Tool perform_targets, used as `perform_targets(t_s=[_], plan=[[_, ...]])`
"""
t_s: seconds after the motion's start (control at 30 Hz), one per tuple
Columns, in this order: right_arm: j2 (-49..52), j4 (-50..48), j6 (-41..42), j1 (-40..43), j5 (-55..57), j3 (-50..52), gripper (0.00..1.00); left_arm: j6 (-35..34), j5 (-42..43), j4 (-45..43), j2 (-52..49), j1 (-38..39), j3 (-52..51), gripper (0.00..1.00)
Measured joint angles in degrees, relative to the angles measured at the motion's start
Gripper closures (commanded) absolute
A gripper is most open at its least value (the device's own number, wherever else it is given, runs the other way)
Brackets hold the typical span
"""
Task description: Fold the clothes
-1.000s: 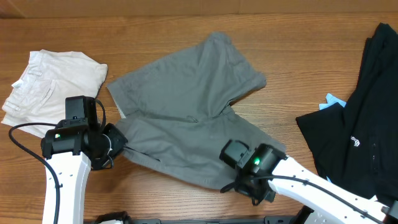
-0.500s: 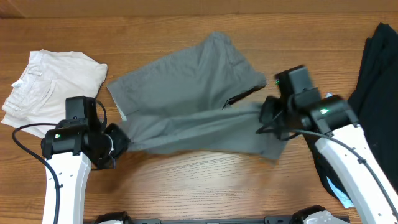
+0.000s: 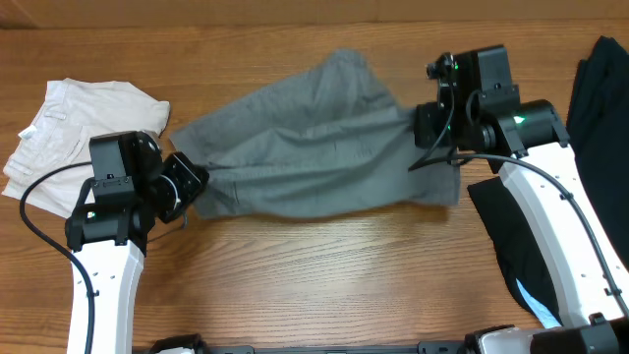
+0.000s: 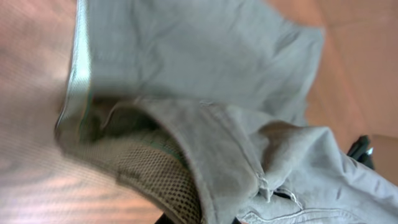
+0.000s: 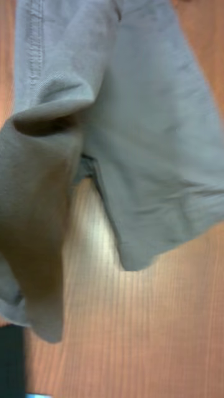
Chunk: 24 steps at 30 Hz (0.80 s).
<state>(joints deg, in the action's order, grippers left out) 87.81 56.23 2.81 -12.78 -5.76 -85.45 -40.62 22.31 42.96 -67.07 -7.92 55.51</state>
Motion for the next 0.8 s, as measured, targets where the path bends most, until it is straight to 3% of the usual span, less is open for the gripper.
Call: perform_targets(t_s=[0.3,0.53,0.8], plan=[[2.38,-21.75,-5.14,-0.26,-1.46,-0.66,0.96,-9.18,-8.48,-2.82,-0.02,0.04,0.0,0.96],[10.51,-26.18,-5.84,-0.5,-2.99,-0.72,0.96,-12.07,-12.55,-3.89,-4.09,0.07,0.0,0.96],[16.24,-31.06,-5.81,-0.5,-2.95,-0.7,0.96,-12.61,-14.69,-13.92,-12.7,0.04,0.02,0.96]])
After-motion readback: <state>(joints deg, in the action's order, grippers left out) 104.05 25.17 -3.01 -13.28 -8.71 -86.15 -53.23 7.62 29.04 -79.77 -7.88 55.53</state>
